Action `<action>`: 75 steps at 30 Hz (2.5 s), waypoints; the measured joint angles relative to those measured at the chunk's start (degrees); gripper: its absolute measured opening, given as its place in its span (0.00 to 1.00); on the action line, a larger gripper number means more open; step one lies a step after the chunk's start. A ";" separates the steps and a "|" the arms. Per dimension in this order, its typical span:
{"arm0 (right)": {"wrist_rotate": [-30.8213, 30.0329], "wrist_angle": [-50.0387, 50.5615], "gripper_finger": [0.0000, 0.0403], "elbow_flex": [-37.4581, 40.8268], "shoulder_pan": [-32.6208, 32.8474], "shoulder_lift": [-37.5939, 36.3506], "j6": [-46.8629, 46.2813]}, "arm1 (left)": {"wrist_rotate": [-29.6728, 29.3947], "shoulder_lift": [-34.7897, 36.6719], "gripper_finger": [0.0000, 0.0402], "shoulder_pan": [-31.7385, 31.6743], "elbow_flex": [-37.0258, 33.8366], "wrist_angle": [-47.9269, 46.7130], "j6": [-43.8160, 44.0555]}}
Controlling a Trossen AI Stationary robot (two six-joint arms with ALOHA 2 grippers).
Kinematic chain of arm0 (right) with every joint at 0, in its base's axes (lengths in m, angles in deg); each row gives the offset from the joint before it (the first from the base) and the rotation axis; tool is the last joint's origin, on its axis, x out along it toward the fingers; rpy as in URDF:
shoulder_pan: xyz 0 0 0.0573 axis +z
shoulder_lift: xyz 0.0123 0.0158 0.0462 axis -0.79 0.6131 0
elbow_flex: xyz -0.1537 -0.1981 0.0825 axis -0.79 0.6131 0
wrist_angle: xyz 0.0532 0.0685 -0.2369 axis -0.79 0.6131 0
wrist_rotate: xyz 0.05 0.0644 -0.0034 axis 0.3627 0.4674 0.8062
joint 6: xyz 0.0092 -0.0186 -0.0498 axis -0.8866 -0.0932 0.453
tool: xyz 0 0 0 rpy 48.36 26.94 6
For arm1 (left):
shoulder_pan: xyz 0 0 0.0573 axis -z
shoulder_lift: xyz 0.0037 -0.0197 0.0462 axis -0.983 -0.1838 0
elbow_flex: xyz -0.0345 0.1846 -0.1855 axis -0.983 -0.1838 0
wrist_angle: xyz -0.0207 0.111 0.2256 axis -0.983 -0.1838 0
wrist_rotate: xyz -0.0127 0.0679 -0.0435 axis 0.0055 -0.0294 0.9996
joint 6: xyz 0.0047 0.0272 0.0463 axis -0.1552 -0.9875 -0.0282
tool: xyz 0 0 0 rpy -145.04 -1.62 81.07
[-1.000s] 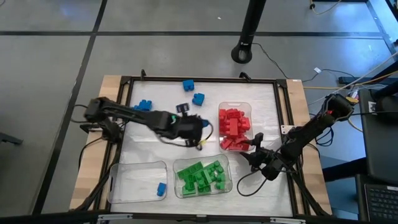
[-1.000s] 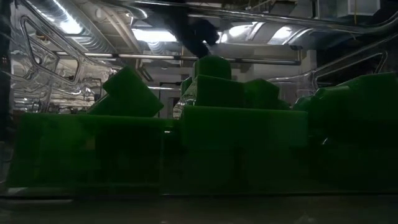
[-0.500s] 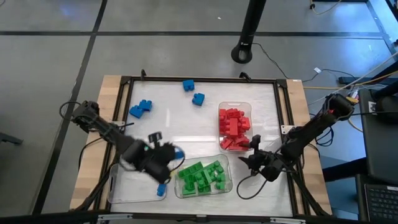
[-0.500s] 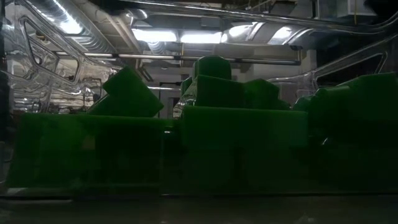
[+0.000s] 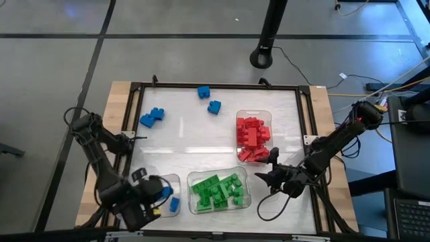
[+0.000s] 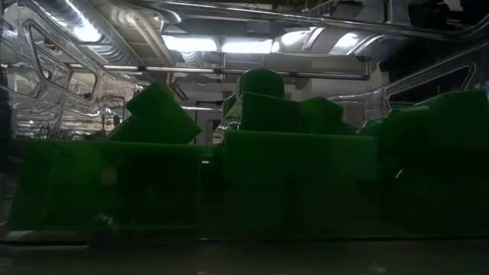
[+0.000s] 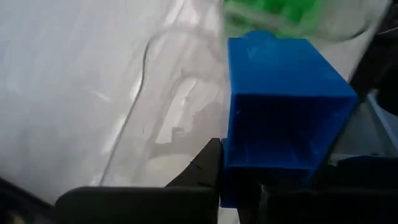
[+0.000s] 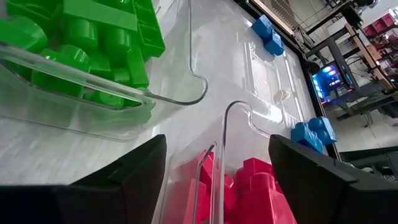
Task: Sort blocks
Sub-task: Put the blue game piece into the bottom left transparent bin
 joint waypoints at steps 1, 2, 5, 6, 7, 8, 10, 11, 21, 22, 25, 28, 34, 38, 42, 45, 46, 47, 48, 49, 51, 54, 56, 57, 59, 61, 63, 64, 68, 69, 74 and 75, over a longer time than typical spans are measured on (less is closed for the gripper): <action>-0.07 0.04 0.70 0.00 0.00 0.00 0.00 | 0.01 -0.02 0.04 0.89 -1.33 0.29 2.03; -0.29 0.04 0.70 0.00 0.00 0.00 0.02 | 0.03 -0.05 0.05 1.65 -2.79 0.65 3.79; -0.69 0.04 0.70 0.00 0.00 0.00 0.02 | 0.01 -0.07 0.07 2.89 -7.23 3.94 6.52; -0.72 0.06 0.70 0.00 0.00 0.00 0.02 | 0.01 -0.07 0.07 3.06 -8.68 5.25 6.72; -0.73 0.05 0.70 0.00 0.00 0.00 0.02 | -0.04 -0.09 0.08 3.09 -10.01 6.50 6.83; -0.73 0.07 0.70 0.00 0.00 0.00 0.02 | -0.21 -0.09 0.08 2.99 -11.01 7.59 6.81; -0.73 0.07 0.70 0.00 0.00 0.00 0.02 | -0.30 -0.08 0.08 2.26 -12.65 8.28 6.27; -0.71 0.09 0.70 0.00 0.00 0.00 0.02 | -0.29 -0.08 0.08 1.83 -13.24 8.20 6.22; -0.75 0.33 0.70 0.02 0.00 0.00 0.02 | 5.78 -0.05 0.35 -1.72 -13.83 8.19 6.92; -0.75 0.33 0.70 0.02 0.00 0.00 0.02 | 6.89 0.16 0.38 -2.34 -13.83 8.19 6.75; -0.78 0.32 0.70 0.02 0.00 0.00 0.02 | 7.68 1.78 0.47 -4.39 -13.83 8.26 6.72; -0.75 0.31 0.70 0.04 0.00 0.00 0.02 | 7.21 4.52 0.53 -6.55 -13.83 8.29 4.02; -0.61 0.27 0.70 0.04 0.00 0.19 0.02 | -1.20 10.50 0.62 -13.73 -13.82 4.18 -3.45; -0.67 0.23 0.70 0.09 0.00 0.96 0.02 | -6.30 12.46 0.65 -22.85 -13.80 5.53 -13.06; -0.78 0.29 0.70 0.09 0.00 2.20 0.02 | -7.54 11.80 0.65 -33.89 -13.80 12.65 -27.34; -0.80 0.34 0.70 0.09 0.00 3.07 0.02 | -7.65 10.56 0.64 -41.50 -13.80 20.91 -37.84; -0.82 0.32 0.70 0.09 0.00 3.38 0.00 | -7.66 10.24 0.64 -43.47 -13.80 23.84 -41.23; -0.80 0.45 0.70 0.09 0.00 3.76 -0.04 | -7.68 9.73 0.64 -45.42 -13.80 27.02 -44.65; -0.81 0.40 0.70 0.09 0.00 4.12 -0.06 | -7.68 9.35 0.63 -47.09 -13.80 30.21 -48.04; -0.81 0.32 0.70 0.09 0.00 4.54 -0.07 | -7.66 8.82 0.63 -48.64 -13.80 33.46 -51.28; -0.71 0.44 0.70 0.09 0.00 5.42 -0.08 | -7.64 7.42 0.63 -51.34 -13.80 38.87 -57.06; -0.27 0.61 0.70 0.09 0.00 6.32 -0.02 | -7.62 4.55 0.63 -54.54 -13.80 45.92 -64.16; -0.21 0.76 0.70 0.09 0.00 6.47 0.00 | -7.62 2.45 0.63 -56.32 -13.80 49.86 -67.20; -0.23 0.70 0.70 0.09 0.00 6.47 0.00 | -7.61 1.38 0.63 -57.12 -13.80 51.61 -68.41; -0.21 0.75 0.70 0.09 0.00 6.45 0.02 | -7.63 -0.78 0.63 -58.53 -13.80 54.76 -70.32; -0.23 0.74 0.70 0.09 0.00 6.45 0.19 | -7.60 -3.16 0.63 -59.66 -13.30 56.75 -72.42; -0.24 1.21 0.70 0.09 0.00 6.45 0.22 | -7.62 -5.99 0.63 -60.40 -10.85 56.82 -74.26; -0.46 1.72 0.70 0.09 0.00 6.45 0.22 | -7.64 -7.45 0.63 -60.54 -9.07 56.76 -75.31; -3.47 3.12 0.70 0.09 0.00 6.45 0.24 | -9.51 -13.62 0.63 -59.93 1.00 51.25 -80.65; -4.26 3.22 0.70 0.09 0.00 6.45 0.24 | -10.90 -15.22 0.63 -59.89 3.79 47.96 -81.37; -7.06 3.98 0.70 0.09 0.00 6.43 0.26 | -17.16 -21.58 0.63 -61.85 10.45 37.35 -76.41; -7.41 4.18 0.70 0.09 -0.06 6.43 0.26 | -17.29 -22.37 0.63 -62.46 10.43 37.26 -75.29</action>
